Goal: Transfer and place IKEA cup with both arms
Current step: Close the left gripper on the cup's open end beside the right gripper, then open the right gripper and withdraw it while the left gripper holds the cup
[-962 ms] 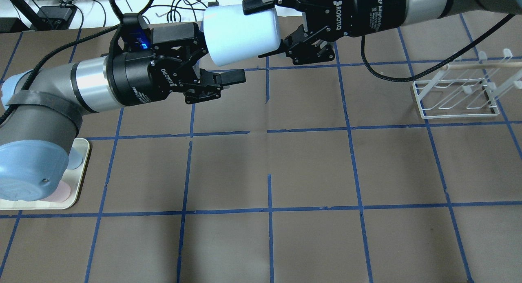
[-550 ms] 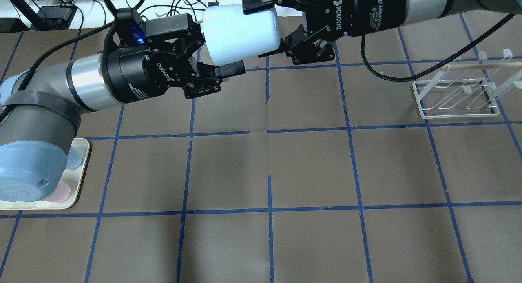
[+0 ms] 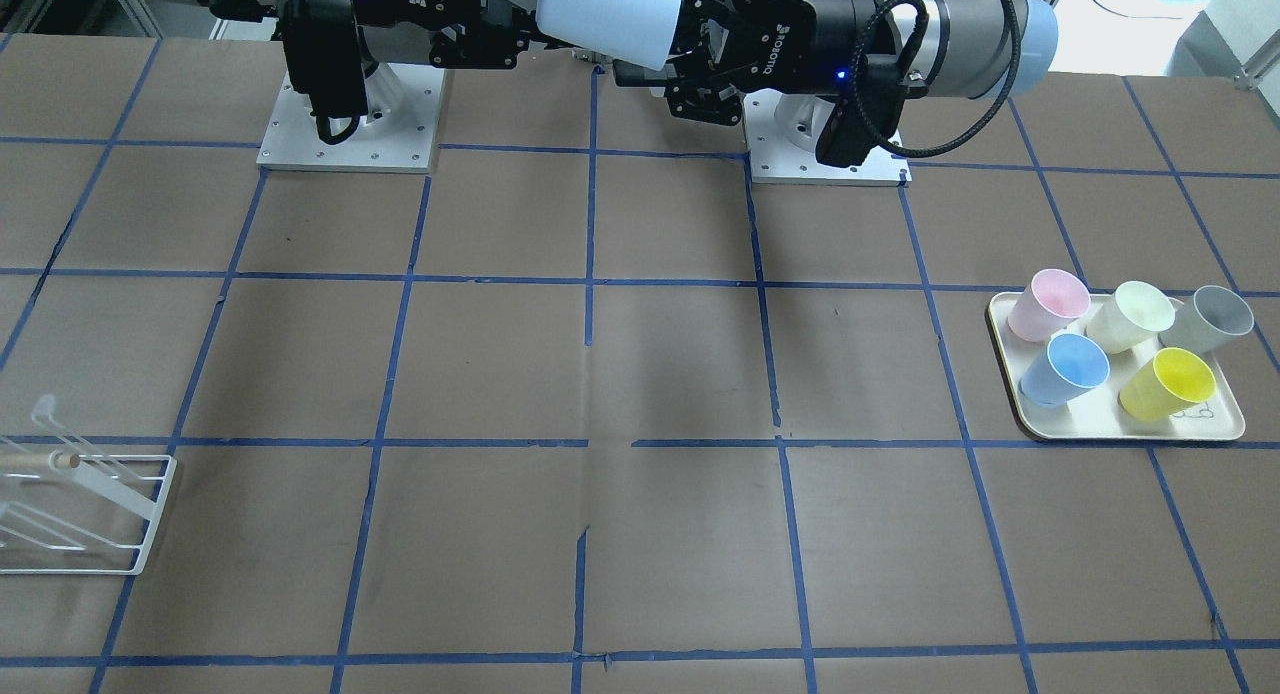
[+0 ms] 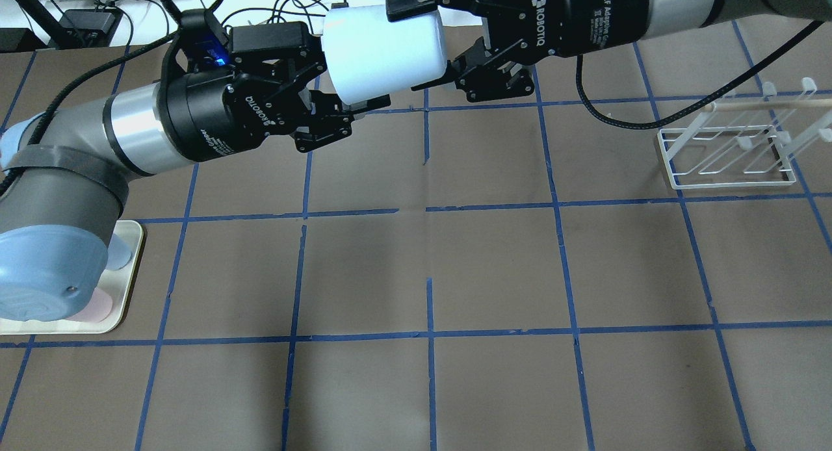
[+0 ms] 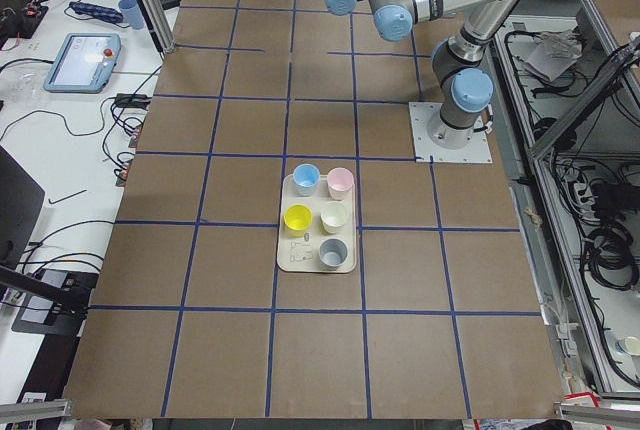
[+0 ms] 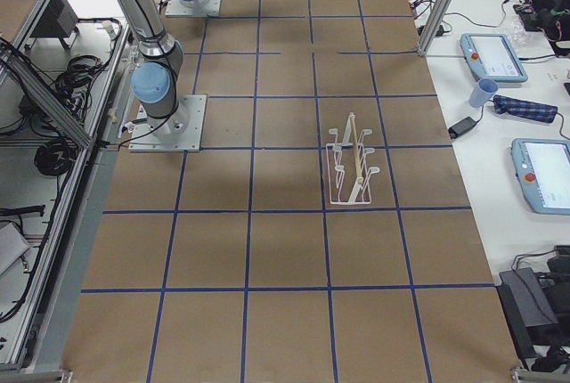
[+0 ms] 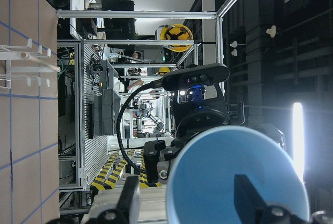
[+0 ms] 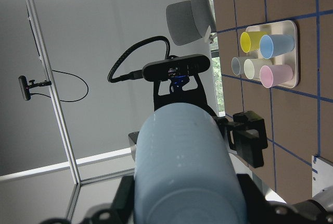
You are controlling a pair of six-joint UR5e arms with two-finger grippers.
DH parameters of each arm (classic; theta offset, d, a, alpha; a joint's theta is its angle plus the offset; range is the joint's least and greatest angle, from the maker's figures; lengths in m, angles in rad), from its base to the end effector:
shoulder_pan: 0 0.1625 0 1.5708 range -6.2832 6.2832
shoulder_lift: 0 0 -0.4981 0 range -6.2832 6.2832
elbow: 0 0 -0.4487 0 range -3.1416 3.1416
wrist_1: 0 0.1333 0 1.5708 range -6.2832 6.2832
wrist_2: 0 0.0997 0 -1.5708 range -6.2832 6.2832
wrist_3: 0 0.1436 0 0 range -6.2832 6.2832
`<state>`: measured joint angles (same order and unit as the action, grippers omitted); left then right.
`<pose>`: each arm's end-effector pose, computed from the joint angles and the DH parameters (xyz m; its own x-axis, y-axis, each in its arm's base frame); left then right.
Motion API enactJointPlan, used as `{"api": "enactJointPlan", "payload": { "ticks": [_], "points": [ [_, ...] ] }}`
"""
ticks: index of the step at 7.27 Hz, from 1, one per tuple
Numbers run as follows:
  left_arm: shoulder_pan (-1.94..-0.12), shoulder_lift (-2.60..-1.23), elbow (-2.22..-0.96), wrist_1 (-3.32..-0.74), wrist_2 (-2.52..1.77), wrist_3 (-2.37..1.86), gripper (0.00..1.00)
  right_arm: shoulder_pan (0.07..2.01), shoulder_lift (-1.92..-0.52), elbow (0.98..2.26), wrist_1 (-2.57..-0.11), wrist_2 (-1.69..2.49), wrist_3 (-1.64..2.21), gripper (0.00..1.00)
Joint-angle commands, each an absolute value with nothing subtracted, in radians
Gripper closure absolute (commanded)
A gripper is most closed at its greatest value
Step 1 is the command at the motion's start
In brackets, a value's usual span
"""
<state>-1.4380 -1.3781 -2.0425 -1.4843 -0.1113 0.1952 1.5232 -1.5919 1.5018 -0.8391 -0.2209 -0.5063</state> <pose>-0.2157 -0.4696 0.5244 0.1075 0.0182 0.9940 -0.1537 0.9881 -0.0015 0.2494 -0.5099 0.6160 -0.1856 0.1311 -0.9738 -0.0593 0.9878 0.1443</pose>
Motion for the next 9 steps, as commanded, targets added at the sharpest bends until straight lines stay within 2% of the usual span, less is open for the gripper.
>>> {"api": "enactJointPlan", "payload": {
  "ticks": [1, 2, 3, 4, 5, 6, 7, 9],
  "points": [
    [-1.434, -1.378, -2.037, -1.482, -0.112, 0.193, 0.5, 1.523, -1.591, 1.502, -0.838, -0.222, -0.506, 0.57],
    [-1.433, -1.378, -2.039, -1.479, -0.112, 0.195, 0.56, 1.523, -1.591, 1.502, -0.839, -0.221, -0.506, 0.57],
    [-1.43, -1.378, -2.039, -1.477, -0.112, 0.195, 0.7, 1.523, -1.591, 1.502, -0.839, -0.221, -0.505, 0.56],
    [-1.428, -1.378, -2.039, -1.477, -0.11, 0.198, 0.9, 1.523, -1.591, 1.502, -0.841, -0.221, -0.505, 0.53],
    [-1.427, -1.378, -2.037, -1.476, -0.109, 0.201, 1.0, 1.523, -1.591, 1.5, -0.841, -0.221, -0.505, 0.35],
    [-1.427, -1.378, -2.036, -1.464, -0.107, 0.195, 1.0, 1.523, -1.591, 1.5, -0.841, -0.221, -0.505, 0.28],
    [-1.427, -1.378, -2.036, -1.462, -0.107, 0.193, 1.0, 1.523, -1.591, 1.5, -0.838, -0.222, -0.503, 0.0],
    [-1.425, -1.378, -2.036, -1.462, -0.106, 0.192, 1.0, 1.522, -1.586, 1.482, -0.845, -0.225, -0.462, 0.0]
  ]
}}
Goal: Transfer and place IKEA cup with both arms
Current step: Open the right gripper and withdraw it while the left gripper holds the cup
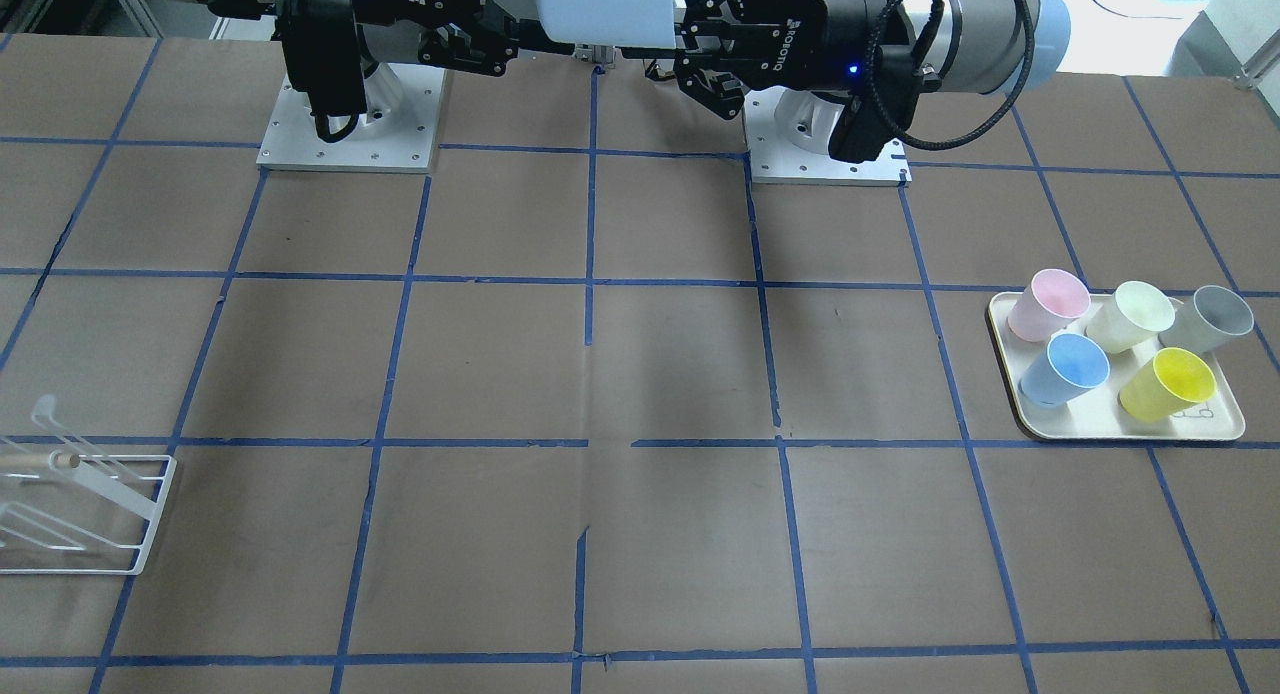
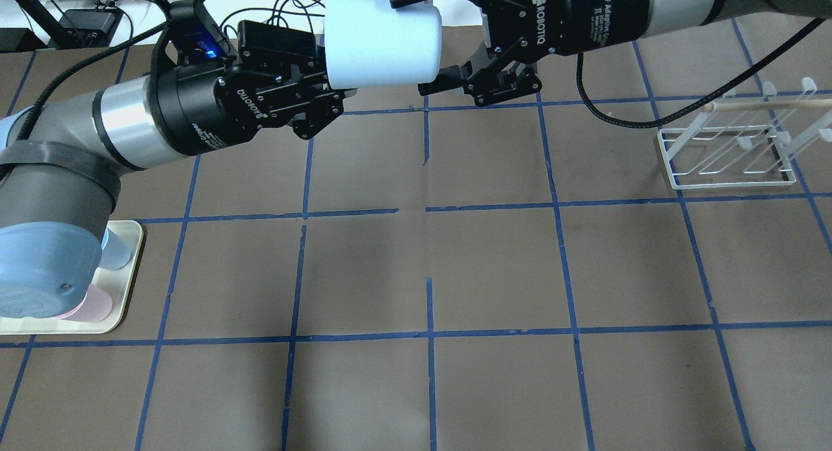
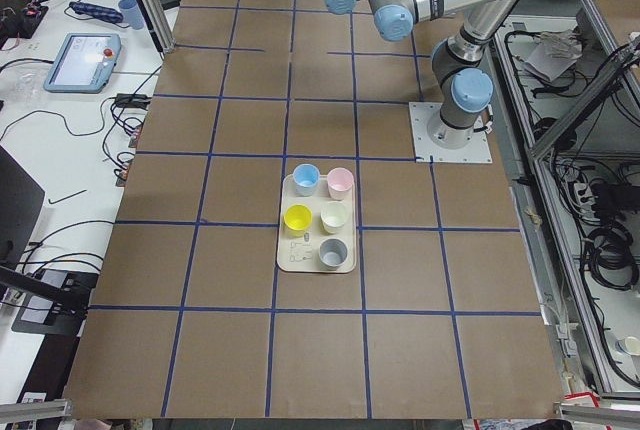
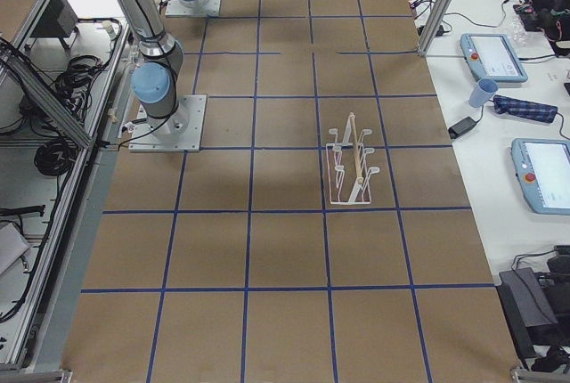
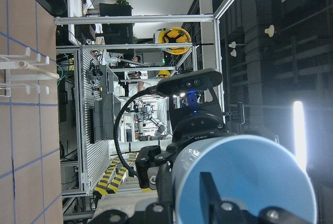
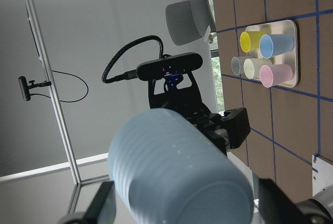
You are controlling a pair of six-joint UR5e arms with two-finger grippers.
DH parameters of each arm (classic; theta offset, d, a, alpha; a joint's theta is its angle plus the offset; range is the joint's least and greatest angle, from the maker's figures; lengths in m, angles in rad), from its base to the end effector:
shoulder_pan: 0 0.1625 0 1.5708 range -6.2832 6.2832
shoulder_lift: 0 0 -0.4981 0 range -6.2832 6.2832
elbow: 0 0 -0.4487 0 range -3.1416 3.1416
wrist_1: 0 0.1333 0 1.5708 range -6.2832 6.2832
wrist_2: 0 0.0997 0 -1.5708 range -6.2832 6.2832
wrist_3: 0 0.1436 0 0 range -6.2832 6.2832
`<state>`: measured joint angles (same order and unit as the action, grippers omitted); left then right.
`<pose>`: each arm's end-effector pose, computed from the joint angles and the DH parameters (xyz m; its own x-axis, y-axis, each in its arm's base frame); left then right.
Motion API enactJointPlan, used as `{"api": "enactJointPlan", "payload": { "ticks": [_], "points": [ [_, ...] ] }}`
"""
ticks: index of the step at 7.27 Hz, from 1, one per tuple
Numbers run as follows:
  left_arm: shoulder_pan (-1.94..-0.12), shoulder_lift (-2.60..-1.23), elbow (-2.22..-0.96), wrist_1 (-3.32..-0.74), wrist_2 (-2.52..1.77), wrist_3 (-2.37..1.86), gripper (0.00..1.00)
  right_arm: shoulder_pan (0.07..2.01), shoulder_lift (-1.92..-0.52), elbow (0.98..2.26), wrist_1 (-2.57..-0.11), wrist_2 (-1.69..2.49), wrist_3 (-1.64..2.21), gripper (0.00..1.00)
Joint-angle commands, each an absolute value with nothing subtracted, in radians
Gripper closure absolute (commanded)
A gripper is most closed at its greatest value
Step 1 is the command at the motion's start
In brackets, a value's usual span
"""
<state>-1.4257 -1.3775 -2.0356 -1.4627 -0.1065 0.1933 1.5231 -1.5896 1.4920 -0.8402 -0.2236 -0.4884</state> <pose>-0.2099 -0.4728 0.5298 0.0988 0.0455 0.9941 -0.1647 0.9859 -0.0288 0.2492 -0.5112 0.6196 -0.1893 0.1403 -0.9718 -0.0571 0.9865 0.1535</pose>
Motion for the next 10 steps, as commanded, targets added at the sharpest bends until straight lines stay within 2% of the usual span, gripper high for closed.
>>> {"api": "enactJointPlan", "payload": {
  "ticks": [1, 4, 6, 10],
  "points": [
    [-1.425, -1.376, -2.034, -1.46, -0.106, 0.183, 1.0, 1.513, -1.58, 1.467, -0.845, -0.225, -0.457, 0.0],
    [-1.414, -1.371, -2.033, -1.462, -0.091, 0.183, 1.0, 1.421, -1.553, 1.424, -0.847, -0.245, -0.436, 0.0],
    [-1.349, -1.345, -2.002, -1.457, 0.157, 0.077, 1.0, 1.37, -1.528, 1.382, -0.859, -0.375, -0.437, 0.0],
    [-1.234, -1.335, -1.956, -1.456, 0.673, 0.069, 1.0, 1.37, -1.528, 1.365, -1.21, -1.0, -0.208, 0.0]
  ]
}}
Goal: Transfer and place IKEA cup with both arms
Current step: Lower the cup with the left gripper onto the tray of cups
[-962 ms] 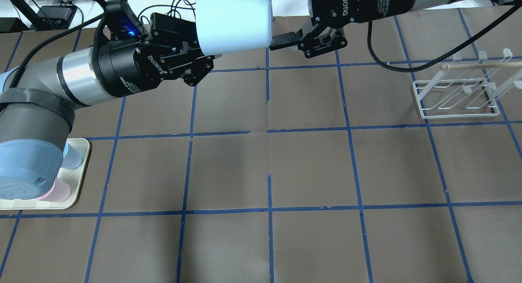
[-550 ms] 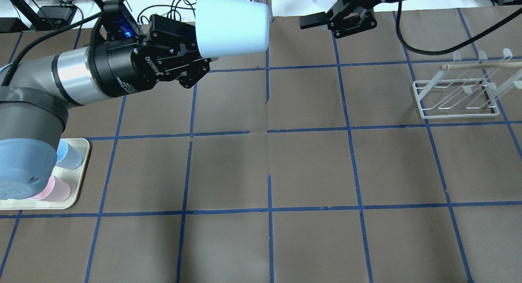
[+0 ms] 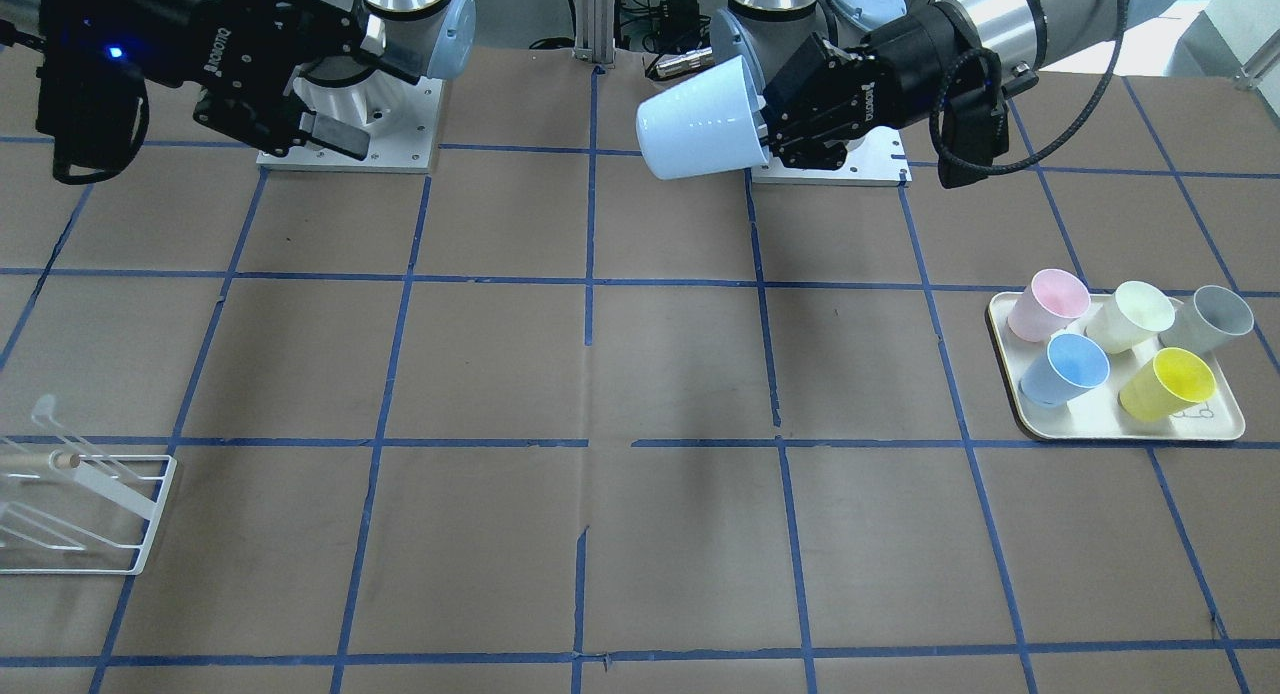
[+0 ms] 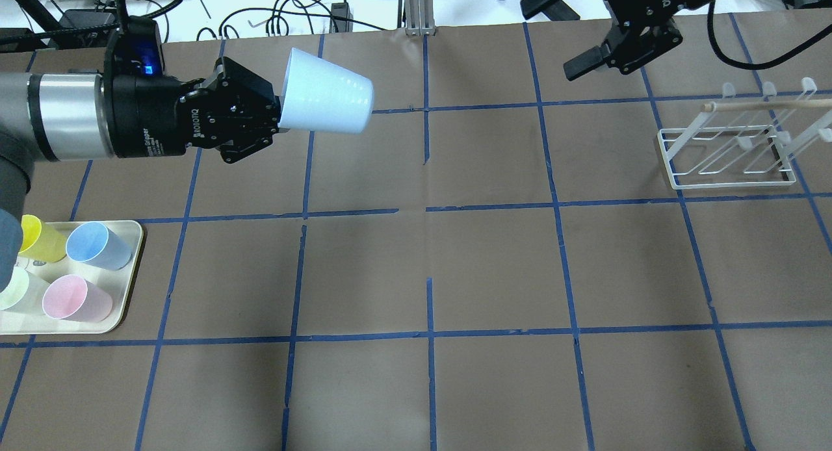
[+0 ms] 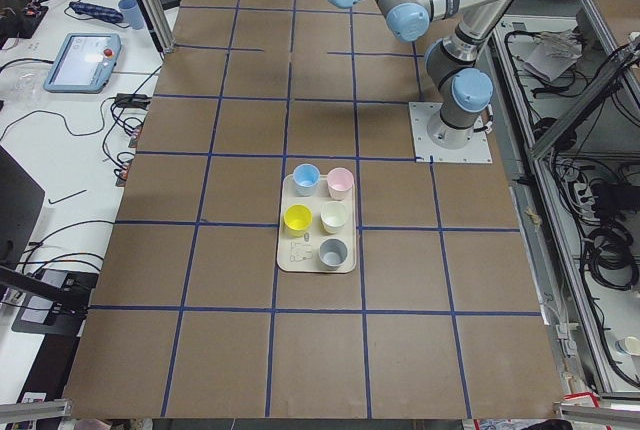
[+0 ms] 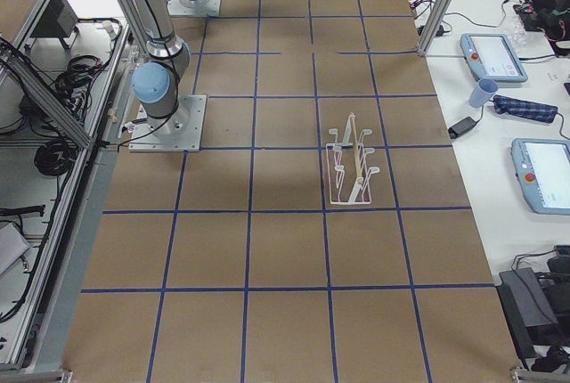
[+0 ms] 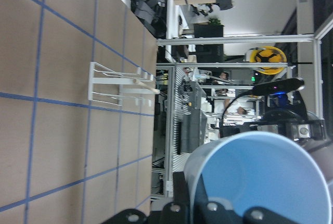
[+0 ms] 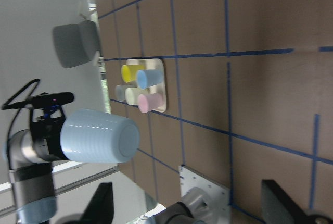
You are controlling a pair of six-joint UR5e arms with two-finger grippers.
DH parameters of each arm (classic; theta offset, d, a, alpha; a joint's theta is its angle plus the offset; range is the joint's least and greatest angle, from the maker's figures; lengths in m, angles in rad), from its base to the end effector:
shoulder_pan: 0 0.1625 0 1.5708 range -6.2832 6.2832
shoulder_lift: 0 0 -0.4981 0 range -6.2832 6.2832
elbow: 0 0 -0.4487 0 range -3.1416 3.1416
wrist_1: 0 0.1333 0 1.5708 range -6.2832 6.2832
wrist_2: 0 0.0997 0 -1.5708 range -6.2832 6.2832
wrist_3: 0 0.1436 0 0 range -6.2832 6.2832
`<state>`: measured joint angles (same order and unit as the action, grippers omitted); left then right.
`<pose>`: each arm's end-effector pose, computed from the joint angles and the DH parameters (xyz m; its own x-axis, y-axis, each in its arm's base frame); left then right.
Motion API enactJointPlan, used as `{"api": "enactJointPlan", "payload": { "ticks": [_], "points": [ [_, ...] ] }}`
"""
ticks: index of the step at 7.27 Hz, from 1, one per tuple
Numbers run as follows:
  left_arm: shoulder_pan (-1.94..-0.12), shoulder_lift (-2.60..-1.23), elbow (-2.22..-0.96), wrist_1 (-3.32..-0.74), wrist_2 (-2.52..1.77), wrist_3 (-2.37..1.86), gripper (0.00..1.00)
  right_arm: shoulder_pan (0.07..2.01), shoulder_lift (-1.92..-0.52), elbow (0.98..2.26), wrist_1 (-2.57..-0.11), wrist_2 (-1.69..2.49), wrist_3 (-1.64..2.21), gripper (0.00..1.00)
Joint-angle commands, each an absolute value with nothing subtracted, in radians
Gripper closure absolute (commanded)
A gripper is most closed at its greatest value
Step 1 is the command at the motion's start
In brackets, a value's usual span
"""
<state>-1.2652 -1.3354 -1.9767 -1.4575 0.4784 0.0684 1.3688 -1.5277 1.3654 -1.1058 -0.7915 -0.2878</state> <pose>-0.1218 -0.4807 0.4990 -0.4433 -0.1214 0.8881 -0.2707 0.9627 -0.0035 0.1233 -0.5652 0.6054 -0.6823 0.0682 -0.7278 -0.0023 0.9954 0.0954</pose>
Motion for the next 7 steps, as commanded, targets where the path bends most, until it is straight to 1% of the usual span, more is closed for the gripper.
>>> {"api": "enactJointPlan", "payload": {
  "ticks": [1, 2, 4, 5, 7],
  "points": [
    [-1.22, -1.341, -1.91, -1.456, 0.851, 0.078, 1.0, 1.371, -1.529, 1.365, -1.222, -1.141, -0.169, 0.0],
    [-1.216, -1.353, -1.863, -1.469, 1.018, 0.083, 1.0, 1.374, -1.532, 1.365, -1.233, -1.301, -0.135, 0.0],
    [-1.191, -1.365, -1.844, -1.468, 1.279, 0.214, 1.0, 1.414, -1.531, 1.365, -1.303, -1.489, -0.08, 0.0],
    [-1.133, -1.37, -1.838, -1.471, 1.381, 0.286, 1.0, 1.451, -1.525, 1.371, -1.343, -1.53, -0.043, 0.0],
    [-0.954, -1.39, -1.838, -1.473, 1.469, 0.555, 1.0, 1.473, -1.523, 1.448, -1.492, -1.535, -0.011, 0.0]
  ]
}}
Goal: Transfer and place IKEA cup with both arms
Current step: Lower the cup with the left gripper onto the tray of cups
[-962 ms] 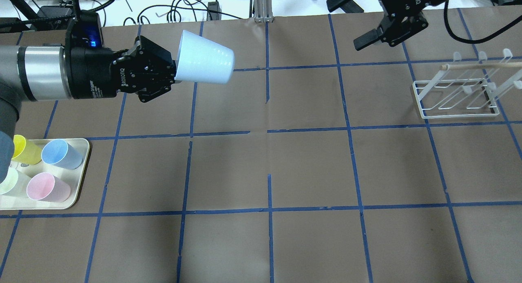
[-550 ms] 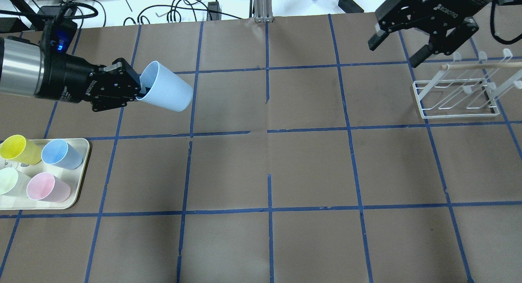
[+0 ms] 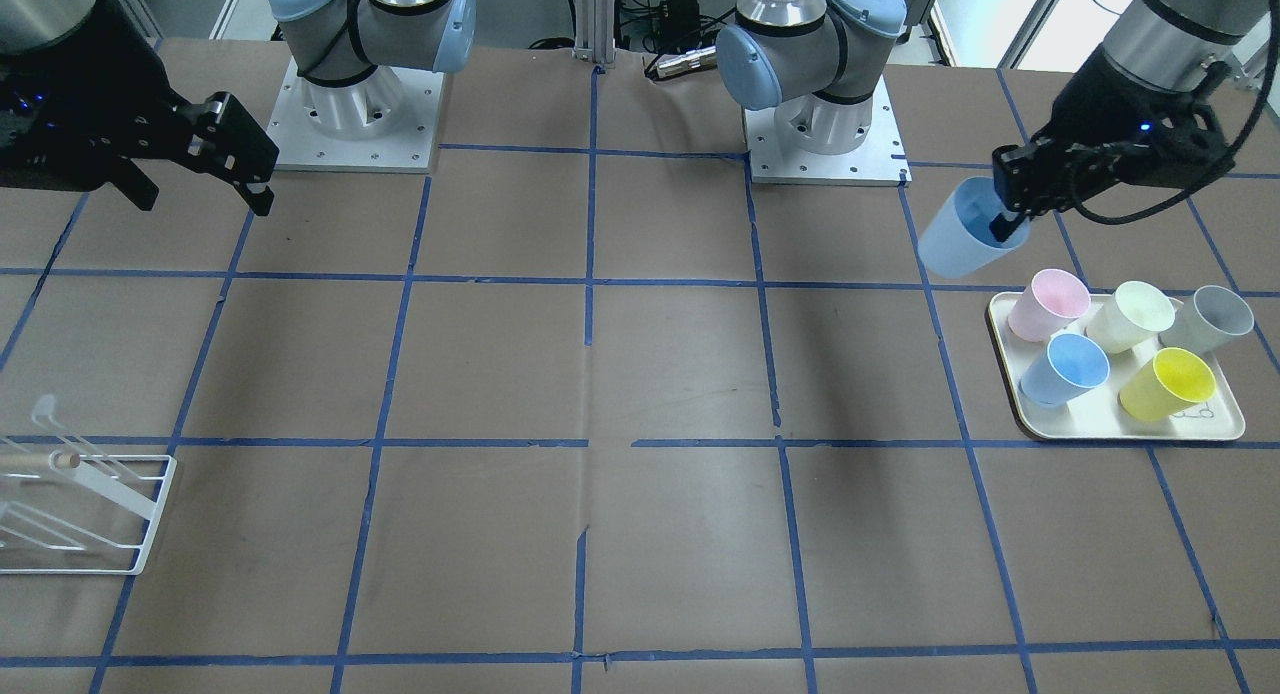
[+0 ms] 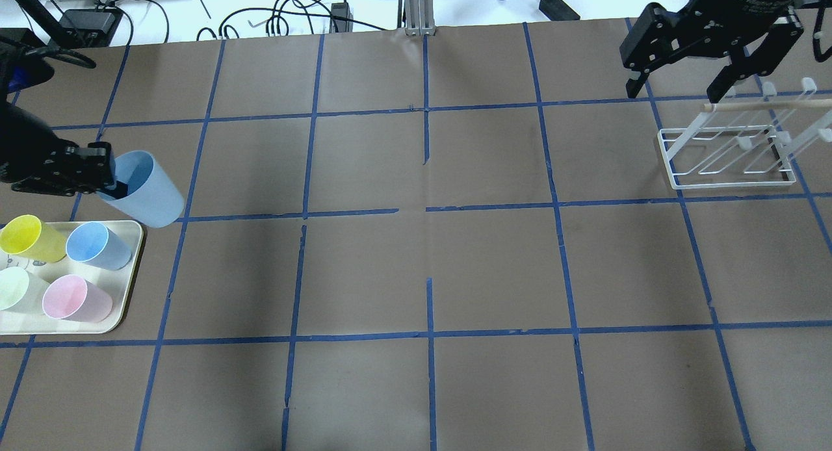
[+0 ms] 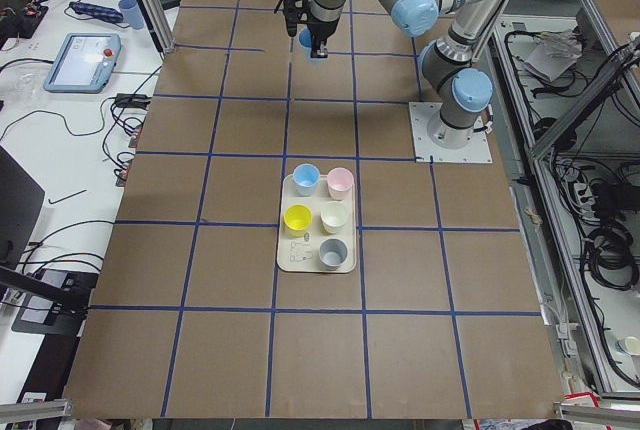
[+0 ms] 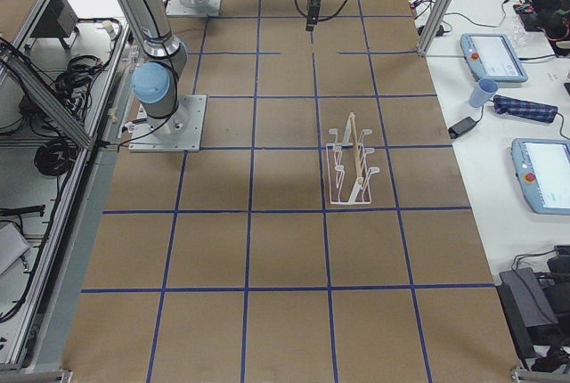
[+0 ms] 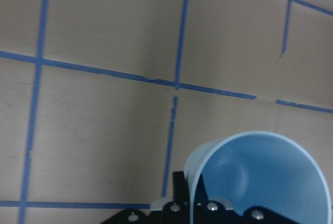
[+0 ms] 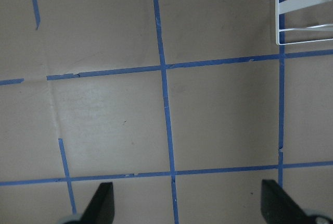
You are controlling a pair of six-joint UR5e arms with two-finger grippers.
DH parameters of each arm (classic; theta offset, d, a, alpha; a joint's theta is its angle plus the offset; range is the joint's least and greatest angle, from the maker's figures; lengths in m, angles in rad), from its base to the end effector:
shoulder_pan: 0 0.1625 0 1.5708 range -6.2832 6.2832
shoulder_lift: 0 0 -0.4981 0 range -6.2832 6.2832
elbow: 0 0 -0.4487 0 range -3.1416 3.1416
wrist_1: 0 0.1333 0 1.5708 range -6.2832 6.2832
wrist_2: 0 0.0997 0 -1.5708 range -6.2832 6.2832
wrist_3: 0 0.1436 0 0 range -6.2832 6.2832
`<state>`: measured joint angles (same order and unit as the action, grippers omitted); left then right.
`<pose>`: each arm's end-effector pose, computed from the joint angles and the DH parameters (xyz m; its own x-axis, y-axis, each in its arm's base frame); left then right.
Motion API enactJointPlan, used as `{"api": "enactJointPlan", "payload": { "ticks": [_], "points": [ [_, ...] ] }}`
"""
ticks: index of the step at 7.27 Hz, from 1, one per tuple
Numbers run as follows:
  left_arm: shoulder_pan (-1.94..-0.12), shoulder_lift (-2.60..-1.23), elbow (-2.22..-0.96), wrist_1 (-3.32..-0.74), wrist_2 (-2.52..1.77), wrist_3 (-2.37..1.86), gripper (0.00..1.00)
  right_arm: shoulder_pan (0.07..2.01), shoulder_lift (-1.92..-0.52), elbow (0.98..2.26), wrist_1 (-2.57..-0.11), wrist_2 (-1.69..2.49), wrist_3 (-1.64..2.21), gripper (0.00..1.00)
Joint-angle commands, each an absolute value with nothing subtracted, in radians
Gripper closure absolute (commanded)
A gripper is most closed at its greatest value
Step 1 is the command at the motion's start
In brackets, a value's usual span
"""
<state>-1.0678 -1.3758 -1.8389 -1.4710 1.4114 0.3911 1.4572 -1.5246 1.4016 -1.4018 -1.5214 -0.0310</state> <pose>0.0823 -0.4734 0.4793 -0.9853 -0.1027 0.1365 -0.1150 0.9897 -0.0852 0.0759 -0.5736 0.5673 -0.9951 0.0847 -0.0507 0.0824 0.9956 0.0444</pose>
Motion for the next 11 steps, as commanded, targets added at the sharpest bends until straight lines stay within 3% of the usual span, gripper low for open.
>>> {"api": "enactJointPlan", "payload": {
  "ticks": [1, 4, 11],
  "points": [
    [-0.857, -1.414, -1.838, -1.47, 1.47, 0.684, 1.0, 1.492, -1.525, 1.486, -1.558, -1.537, 0.006, 0.0],
    [-0.708, -1.576, -1.7, -1.456, 1.503, 0.972, 1.0, 1.566, -1.517, 1.499, -1.614, -1.568, 0.048, 0.0],
    [-0.537, -2.138, -1.258, -1.407, 1.419, 1.374, 1.0, 1.568, -1.522, 1.499, -1.64, -1.551, 0.044, 0.0]
  ]
}}
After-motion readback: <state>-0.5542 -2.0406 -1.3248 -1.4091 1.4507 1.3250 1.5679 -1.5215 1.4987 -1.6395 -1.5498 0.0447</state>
